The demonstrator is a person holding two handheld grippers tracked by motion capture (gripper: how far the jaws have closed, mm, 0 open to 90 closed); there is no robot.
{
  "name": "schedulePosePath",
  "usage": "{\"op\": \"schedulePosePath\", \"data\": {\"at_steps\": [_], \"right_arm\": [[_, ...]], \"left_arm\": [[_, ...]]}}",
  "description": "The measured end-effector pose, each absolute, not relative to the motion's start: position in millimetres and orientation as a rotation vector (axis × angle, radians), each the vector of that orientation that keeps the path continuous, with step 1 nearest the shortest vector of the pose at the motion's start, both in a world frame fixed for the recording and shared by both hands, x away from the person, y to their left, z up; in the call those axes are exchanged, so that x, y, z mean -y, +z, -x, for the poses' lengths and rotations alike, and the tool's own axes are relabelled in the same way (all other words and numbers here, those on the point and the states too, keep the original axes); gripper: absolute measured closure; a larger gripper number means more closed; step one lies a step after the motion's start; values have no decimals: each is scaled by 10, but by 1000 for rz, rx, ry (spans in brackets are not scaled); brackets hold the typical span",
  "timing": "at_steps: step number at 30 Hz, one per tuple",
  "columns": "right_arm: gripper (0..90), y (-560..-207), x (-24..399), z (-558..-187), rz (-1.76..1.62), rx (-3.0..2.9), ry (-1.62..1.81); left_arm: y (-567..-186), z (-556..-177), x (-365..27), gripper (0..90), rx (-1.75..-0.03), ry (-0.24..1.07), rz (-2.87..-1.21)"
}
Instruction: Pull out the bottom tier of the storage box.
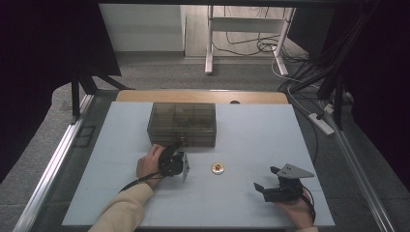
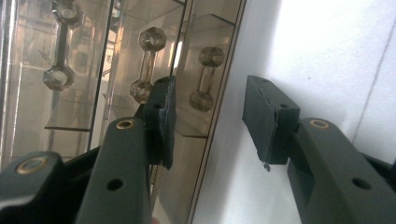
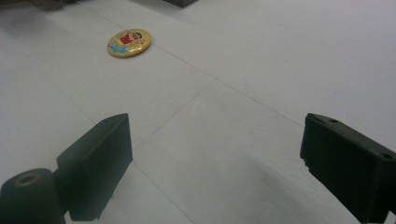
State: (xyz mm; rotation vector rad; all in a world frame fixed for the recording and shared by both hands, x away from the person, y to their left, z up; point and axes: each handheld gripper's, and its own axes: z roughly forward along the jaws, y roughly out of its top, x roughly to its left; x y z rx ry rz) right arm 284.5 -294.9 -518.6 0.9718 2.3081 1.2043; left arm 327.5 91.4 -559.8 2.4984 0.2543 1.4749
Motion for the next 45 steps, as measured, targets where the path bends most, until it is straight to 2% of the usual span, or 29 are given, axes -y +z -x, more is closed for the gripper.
{"op": "schedulePosePath", "data": {"at_steps": [20,25,45], "right_arm": [[92,-5186,2951,-2844,-973,-2306,1203],[92,-5187,2950,-2845,-972,-2307,1202],[92,-5186,2950,-2844,-972,-2306,1202]], "left_arm": [[-5632,-3316,-881,590,-247,1508,-2492],[-5645,-3325,-874,639,-236,1512,-2503],[-5663,-3334,-862,710,-218,1551,-2505]]}}
